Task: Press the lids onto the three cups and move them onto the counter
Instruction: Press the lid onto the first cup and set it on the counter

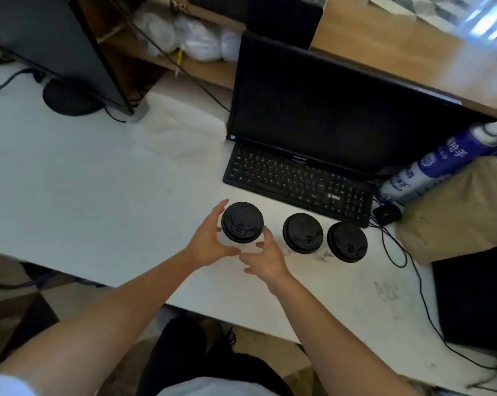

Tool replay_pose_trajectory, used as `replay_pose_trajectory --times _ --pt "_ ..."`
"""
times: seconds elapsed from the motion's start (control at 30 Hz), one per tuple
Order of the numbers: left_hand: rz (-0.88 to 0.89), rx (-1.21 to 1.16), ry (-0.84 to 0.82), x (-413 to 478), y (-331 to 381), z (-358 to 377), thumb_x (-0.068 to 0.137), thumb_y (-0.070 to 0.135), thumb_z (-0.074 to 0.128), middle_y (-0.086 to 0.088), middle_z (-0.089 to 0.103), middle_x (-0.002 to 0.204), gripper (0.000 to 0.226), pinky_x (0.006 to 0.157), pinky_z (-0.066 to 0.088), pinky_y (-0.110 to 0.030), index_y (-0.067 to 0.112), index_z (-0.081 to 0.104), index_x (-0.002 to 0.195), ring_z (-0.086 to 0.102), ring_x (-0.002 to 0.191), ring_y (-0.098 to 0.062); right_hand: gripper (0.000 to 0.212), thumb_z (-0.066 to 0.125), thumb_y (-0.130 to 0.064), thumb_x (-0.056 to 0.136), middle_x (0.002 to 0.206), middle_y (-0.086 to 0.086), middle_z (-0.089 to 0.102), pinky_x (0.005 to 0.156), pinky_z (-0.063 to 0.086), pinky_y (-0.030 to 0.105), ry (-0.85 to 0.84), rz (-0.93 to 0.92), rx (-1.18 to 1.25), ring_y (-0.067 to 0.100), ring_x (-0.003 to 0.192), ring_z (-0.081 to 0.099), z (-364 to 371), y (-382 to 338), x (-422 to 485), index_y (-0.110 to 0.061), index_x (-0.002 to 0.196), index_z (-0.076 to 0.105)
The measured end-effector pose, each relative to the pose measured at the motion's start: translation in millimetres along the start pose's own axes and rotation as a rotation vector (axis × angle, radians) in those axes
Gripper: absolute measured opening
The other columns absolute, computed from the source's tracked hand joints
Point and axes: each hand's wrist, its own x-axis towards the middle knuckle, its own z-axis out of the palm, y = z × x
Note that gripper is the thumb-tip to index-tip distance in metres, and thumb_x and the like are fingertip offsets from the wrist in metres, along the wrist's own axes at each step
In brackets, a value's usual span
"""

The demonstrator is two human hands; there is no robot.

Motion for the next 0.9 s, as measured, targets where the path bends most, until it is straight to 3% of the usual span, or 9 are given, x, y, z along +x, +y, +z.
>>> replay_pose_trajectory --times 0.1,0.2,0.3,0.4,0.47,0.57,0.67,0.77,0.9 --pt "0.035 -0.081 -0.040 7.2 -2.6 -0.5 0.059 0.008 0.093 0.009 0.053 0.138 0.115 0.100 0.048 -0.025 0.032 0.029 0.151 0.053 0.125 -0.007 0.082 0.070 -0.002 0.085 0.137 0.008 0.050 0.085 0.063 0.044 -0.011 -0.029 -0.026 0.029 0.113 0.064 1.3 -4.5 -0.1 -0.029 0.154 0.035" --pt "0.030 -0.099 0.007 11.5 -4.4 3.2 0.057 0.014 0.094 0.023 0.062 0.121 0.092 0.088 0.047 -0.011 0.039 0.048 0.132 0.058 0.113 0.005 0.076 0.071 -0.003 0.085 0.137 0.007 0.053 0.085 0.063 0.042 -0.015 0.000 0.005 0.027 0.113 0.064 -1.3 -7.5 0.9 -0.025 0.151 0.039" --pt "0.053 -0.089 0.040 6.6 -2.7 1.4 0.052 0.027 0.092 0.027 0.062 0.113 0.087 0.079 0.046 -0.003 0.039 0.047 0.125 0.058 0.103 0.015 0.093 0.079 -0.019 0.084 0.147 0.004 0.047 0.097 0.058 0.045 0.008 -0.036 -0.065 0.026 0.124 0.059 -5.1 -14.9 -1.3 -0.026 0.158 0.025" --pt "0.059 -0.106 0.087 0.3 -2.3 1.0 0.049 0.042 0.090 0.025 0.063 0.112 0.084 0.080 0.049 -0.008 0.048 0.043 0.119 0.061 0.101 0.010 0.107 0.079 -0.043 0.080 0.158 0.002 0.031 0.116 0.036 0.034 0.096 -0.229 -0.328 0.022 0.144 0.037 -3.7 -26.1 -5.0 -0.025 0.162 0.014" --pt "0.060 -0.126 0.122 -4.0 -2.3 4.5 0.048 0.046 0.090 0.021 0.065 0.111 0.080 0.082 0.053 -0.017 0.051 0.044 0.114 0.064 0.100 0.003 0.098 0.072 -0.053 0.083 0.157 -0.001 0.030 0.110 0.028 0.026 0.176 -0.412 -0.542 0.019 0.144 0.028 0.7 -34.6 -10.5 -0.023 0.161 0.021" --pt "0.081 -0.130 0.168 -8.2 -1.6 11.6 0.051 0.050 0.085 0.018 0.064 0.113 0.071 0.086 0.054 -0.025 0.053 0.047 0.111 0.064 0.101 -0.002 0.076 0.065 -0.051 0.090 0.147 0.001 0.039 0.106 0.040 0.030 0.193 -0.595 -0.838 0.022 0.133 0.031 6.3 -47.2 -14.3 -0.018 0.153 0.039" --pt "0.099 -0.138 0.196 -7.7 -7.0 16.9 0.054 0.051 0.084 0.020 0.063 0.114 0.068 0.089 0.052 -0.023 0.057 0.047 0.112 0.064 0.105 -0.003 0.069 0.063 -0.049 0.092 0.140 0.004 0.040 0.099 0.048 0.037 0.138 -0.608 -1.016 0.024 0.125 0.035 8.2 -57.5 -13.8 -0.012 0.147 0.044" --pt "0.067 -0.133 0.199 -5.3 -14.1 20.2 0.055 0.052 0.084 0.025 0.064 0.111 0.071 0.081 0.049 -0.009 0.060 0.045 0.113 0.062 0.102 0.007 0.064 0.065 -0.046 0.090 0.133 0.007 0.041 0.093 0.051 0.037 0.100 -0.610 -1.128 0.026 0.122 0.037 11.1 -65.8 -10.8 -0.009 0.139 0.047" --pt "0.039 -0.148 0.169 1.2 -23.4 21.1 0.056 0.038 0.091 0.028 0.065 0.107 0.075 0.076 0.048 -0.006 0.054 0.048 0.115 0.062 0.100 0.009 0.056 0.072 -0.042 0.083 0.126 0.006 0.045 0.093 0.051 0.038 0.055 -0.591 -1.173 0.026 0.118 0.040 9.8 -77.3 -6.5 -0.009 0.125 0.054"
